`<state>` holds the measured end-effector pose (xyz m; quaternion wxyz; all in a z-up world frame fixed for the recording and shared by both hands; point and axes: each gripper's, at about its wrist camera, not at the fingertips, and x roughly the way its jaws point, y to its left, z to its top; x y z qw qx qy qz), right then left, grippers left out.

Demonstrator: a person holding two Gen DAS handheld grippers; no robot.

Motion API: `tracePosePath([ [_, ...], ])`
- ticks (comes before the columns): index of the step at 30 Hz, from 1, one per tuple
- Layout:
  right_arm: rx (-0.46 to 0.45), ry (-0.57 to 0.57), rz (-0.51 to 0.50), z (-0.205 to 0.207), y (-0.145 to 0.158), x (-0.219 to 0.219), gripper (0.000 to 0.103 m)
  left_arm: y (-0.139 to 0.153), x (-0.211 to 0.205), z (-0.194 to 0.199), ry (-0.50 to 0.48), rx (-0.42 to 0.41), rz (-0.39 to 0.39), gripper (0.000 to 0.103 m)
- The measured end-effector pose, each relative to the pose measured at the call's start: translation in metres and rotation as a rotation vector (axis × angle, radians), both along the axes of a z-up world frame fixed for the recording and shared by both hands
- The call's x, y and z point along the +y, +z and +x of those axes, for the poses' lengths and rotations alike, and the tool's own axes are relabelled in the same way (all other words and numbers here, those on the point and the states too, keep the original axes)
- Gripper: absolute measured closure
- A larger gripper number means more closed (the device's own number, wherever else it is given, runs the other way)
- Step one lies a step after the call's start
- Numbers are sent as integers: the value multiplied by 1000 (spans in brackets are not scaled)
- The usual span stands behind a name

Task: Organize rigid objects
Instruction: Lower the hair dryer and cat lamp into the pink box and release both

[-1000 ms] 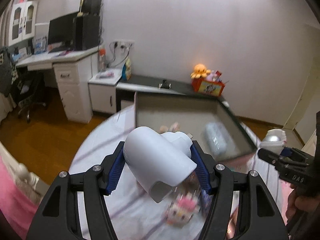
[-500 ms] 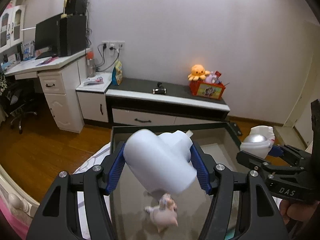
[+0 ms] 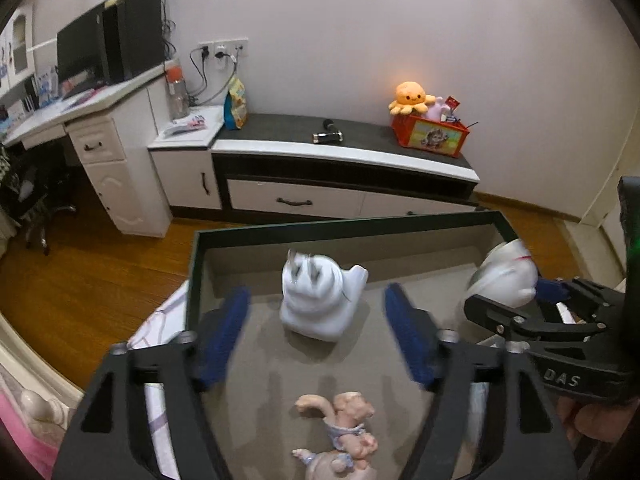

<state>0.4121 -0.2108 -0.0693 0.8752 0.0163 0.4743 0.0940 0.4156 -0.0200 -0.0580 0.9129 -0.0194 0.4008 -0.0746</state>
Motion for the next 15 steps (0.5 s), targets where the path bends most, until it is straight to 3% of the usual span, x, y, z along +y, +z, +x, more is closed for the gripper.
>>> tracePosePath([
  [1,-6,1,-8,-1,3,2,19,1,2,-1,5,-5,2,11],
  [4,-17,-6,-17,-10,9,2,16,10,9,-14,35,-40,2,2],
  [5,-25,-15,-19,-13,12,2,15,13,11,-19,44,-49,1,1],
  [7,-54,-33,-6,-21,19,-1,0,20,17,-30,53,-68,-5,1],
  [15,-161,-49,66,-74,57,-3,0,46,30,-94,61,-147,-38,0],
])
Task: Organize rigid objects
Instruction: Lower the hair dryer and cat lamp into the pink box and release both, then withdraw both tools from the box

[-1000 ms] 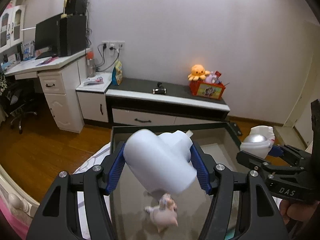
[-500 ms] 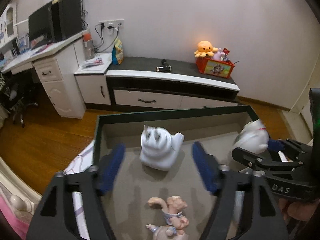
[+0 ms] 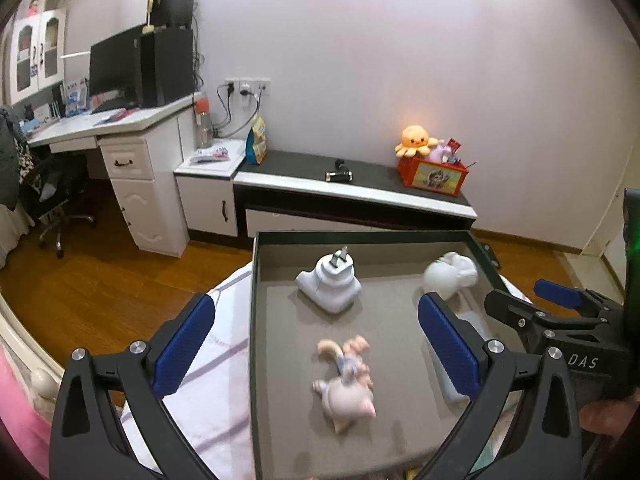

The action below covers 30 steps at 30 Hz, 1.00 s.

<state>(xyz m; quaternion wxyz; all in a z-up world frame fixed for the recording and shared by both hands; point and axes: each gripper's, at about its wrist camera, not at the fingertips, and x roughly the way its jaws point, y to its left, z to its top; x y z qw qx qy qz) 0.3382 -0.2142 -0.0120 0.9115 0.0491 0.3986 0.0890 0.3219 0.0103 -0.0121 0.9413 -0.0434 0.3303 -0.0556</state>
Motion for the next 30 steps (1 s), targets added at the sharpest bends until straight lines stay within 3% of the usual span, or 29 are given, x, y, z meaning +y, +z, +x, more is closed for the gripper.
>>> tracePosePath([
  [7,-76,-14,27,-58,21,6,0,22,0,-64,-4,-64,16,0],
  [16,-197,-45,-10,-133,47,12,0,47,3,-129,30,-140,35,0],
  [30,-287,-103,-53,-216,45,12,0,41,2,-207,50,-174,42,0],
])
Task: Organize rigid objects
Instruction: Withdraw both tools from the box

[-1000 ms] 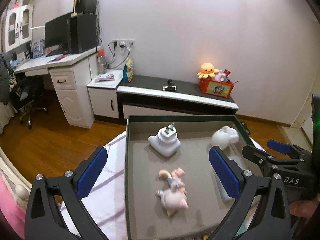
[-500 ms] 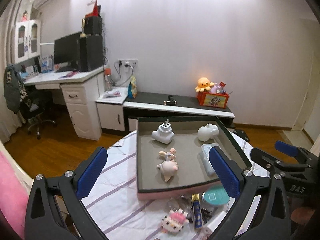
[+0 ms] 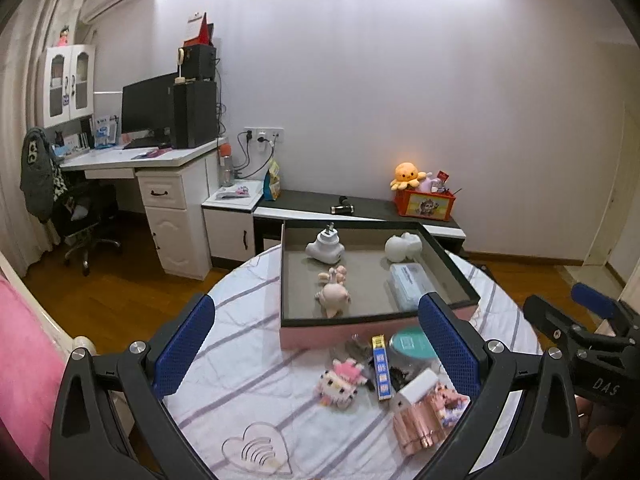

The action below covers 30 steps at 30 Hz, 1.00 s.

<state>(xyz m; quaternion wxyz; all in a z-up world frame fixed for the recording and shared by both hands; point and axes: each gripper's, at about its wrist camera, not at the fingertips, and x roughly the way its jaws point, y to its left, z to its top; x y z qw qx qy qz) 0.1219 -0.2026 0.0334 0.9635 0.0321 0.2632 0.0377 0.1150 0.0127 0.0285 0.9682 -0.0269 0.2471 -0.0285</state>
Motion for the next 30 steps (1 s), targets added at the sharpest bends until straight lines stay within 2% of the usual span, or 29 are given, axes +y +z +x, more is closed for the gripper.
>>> tracePosePath([
  [9,-5,33,-10,-17,-4,10,0,-4,-6,-19,-7,6,7,0],
  [30,2,35,-25,-21,-4,12,0,-8,-5,-23,0,21,-2,0],
])
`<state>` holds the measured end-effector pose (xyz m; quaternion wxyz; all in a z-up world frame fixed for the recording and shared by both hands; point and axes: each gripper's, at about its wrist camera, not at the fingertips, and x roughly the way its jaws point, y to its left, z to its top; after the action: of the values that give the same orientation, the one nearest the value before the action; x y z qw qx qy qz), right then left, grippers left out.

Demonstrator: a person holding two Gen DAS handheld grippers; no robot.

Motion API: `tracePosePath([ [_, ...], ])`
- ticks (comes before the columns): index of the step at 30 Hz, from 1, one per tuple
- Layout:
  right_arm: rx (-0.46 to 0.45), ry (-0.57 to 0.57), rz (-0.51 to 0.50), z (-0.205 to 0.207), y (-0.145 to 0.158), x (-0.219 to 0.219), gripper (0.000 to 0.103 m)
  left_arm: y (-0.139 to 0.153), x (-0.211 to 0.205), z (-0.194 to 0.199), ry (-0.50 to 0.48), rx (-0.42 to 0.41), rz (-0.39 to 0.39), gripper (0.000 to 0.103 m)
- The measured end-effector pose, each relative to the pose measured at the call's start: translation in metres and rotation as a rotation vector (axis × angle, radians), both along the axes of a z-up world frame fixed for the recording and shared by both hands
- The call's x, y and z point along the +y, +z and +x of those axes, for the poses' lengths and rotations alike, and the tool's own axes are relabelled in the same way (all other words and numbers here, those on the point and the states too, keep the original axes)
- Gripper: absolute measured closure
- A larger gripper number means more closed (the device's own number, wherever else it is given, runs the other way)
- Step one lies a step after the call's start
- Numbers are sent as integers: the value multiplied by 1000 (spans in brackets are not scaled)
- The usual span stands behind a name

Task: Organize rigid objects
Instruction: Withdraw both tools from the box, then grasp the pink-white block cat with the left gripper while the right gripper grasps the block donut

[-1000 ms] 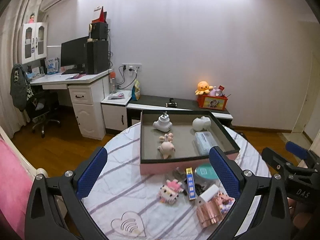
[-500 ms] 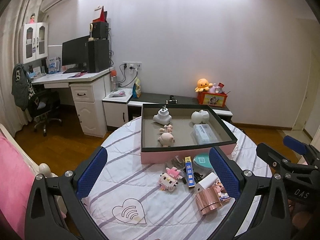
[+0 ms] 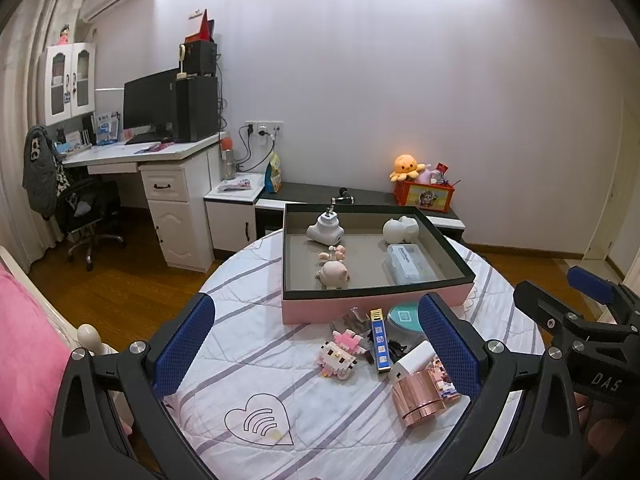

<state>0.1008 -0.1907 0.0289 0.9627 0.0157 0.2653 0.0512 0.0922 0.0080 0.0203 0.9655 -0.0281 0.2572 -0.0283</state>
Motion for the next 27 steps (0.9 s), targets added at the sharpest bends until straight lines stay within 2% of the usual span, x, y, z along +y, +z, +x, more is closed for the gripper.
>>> tracePosePath([
  [12,31,-15,2,7,-8,-9,0,-18,3,4,-2,37,1,0],
  [27,167,-42,17,23,-46,-29,0,-74,1,29,-12,182,19,0],
])
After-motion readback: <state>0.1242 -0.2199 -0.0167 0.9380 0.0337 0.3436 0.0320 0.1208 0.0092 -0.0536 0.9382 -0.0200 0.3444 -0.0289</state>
